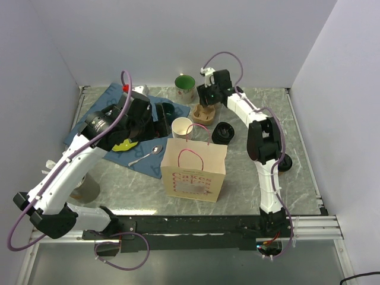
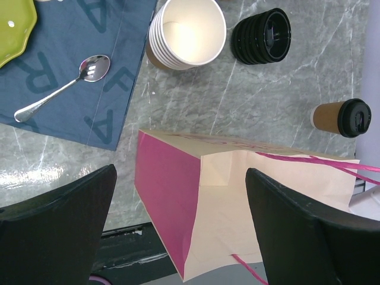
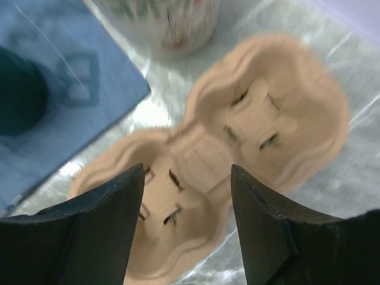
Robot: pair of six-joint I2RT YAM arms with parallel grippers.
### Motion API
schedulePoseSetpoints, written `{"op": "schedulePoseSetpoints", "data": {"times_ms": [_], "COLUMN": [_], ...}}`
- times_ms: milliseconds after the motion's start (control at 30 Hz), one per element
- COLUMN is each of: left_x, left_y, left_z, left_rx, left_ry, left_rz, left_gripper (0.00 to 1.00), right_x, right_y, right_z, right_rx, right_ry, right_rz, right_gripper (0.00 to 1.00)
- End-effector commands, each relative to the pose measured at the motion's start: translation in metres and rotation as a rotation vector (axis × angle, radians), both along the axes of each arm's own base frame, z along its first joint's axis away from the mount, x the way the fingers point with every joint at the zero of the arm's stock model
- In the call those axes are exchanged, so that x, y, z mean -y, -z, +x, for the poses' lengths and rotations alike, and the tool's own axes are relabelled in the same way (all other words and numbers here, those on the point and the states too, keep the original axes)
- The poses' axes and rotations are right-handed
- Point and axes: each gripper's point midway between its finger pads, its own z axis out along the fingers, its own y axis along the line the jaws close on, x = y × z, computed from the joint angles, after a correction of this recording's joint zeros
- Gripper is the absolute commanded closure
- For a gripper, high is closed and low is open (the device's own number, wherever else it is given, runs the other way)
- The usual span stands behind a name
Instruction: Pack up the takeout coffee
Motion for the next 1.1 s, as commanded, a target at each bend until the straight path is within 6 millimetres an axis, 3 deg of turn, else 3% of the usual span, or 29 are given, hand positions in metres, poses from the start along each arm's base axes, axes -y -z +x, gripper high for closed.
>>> {"op": "schedulePoseSetpoints", "data": {"times_ms": [0, 200, 400, 533, 1067], "left_x": [0.001, 0.002, 0.004, 0.005, 0.005], "left_y": [-0.018, -0.022, -0.022, -0.023, -0.024], "left_z": [0.0, 0.001, 0.003, 0.003, 0.0], "left_rx": [0.029, 0.032, 0.032, 0.033, 0.035], "left_ry": [-0.008, -0.013, -0.017, -0.023, -0.034], "left_rz": [-0.034, -0.047, -0.056, -0.068, -0.093], "left_gripper": [0.03, 0.03, 0.03, 0.03, 0.03], "right_x": [0.003, -0.003, -0.011, -0.002, -0.002], "right_y": [-0.031, -0.03, -0.021, -0.015, 0.003], "right_z": [0.023, 0.028, 0.018, 0.02, 0.021], "right_rx": [0.064, 0.079, 0.022, 0.01, -0.053], "right_ry": [-0.037, -0.075, -0.096, -0.036, -0.007], "right_rz": [0.075, 0.089, 0.127, 0.102, 0.102], "right_gripper": [0.33, 0.33, 0.33, 0.34, 0.37]}}
